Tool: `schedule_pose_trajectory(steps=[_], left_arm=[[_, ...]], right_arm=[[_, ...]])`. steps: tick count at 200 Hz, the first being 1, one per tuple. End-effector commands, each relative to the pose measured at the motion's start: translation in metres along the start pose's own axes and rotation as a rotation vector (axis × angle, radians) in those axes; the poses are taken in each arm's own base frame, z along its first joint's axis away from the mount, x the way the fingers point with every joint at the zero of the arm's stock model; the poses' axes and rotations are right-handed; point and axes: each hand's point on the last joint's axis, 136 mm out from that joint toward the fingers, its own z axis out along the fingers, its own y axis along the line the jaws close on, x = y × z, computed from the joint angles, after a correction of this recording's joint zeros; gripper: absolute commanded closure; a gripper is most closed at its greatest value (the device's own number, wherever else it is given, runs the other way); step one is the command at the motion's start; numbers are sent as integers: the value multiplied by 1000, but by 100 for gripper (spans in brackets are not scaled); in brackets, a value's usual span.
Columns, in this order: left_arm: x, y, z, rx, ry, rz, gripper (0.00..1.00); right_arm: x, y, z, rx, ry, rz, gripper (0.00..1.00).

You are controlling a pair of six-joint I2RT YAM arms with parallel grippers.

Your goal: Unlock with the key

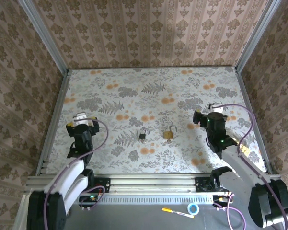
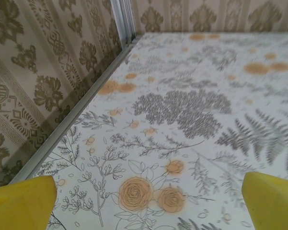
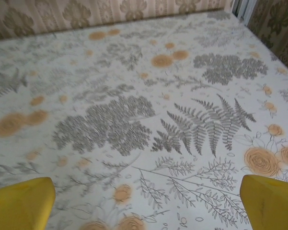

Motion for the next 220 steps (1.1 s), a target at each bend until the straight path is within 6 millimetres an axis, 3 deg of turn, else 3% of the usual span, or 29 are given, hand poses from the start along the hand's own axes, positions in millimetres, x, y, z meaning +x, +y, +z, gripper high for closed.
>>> schedule_pose_trajectory(steps=[1, 17, 33, 50, 61, 78, 100, 109, 220], left_arm=[[-37, -1, 12, -14, -198, 20, 0], [-24, -3, 26, -13, -194, 50, 0], [-27, -1, 29, -29, -238, 61, 0], [-22, -17, 31, 107, -185, 34, 0], [-23, -16, 35, 149, -202, -12, 0], [-9, -23, 49, 212, -193, -54, 0], [-2, -46, 78, 307, -83, 1, 0], [-1, -41, 92, 256, -13, -10, 0], [-3, -41, 95, 217, -13, 21, 0]], right_arm=[[-33, -8, 9, 63, -193, -46, 0], [-28, -14, 18, 111, -215, -75, 0], [-26, -15, 22, 95, -282, -33, 0], [-20, -4, 34, 48, -296, -65, 0], [-11, 1, 44, 30, -289, -89, 0], [0, 15, 58, -32, -281, -129, 0], [-1, 3, 77, 11, -169, -84, 0], [1, -7, 89, 32, -101, -36, 0], [1, -10, 88, 21, -107, -24, 0]])
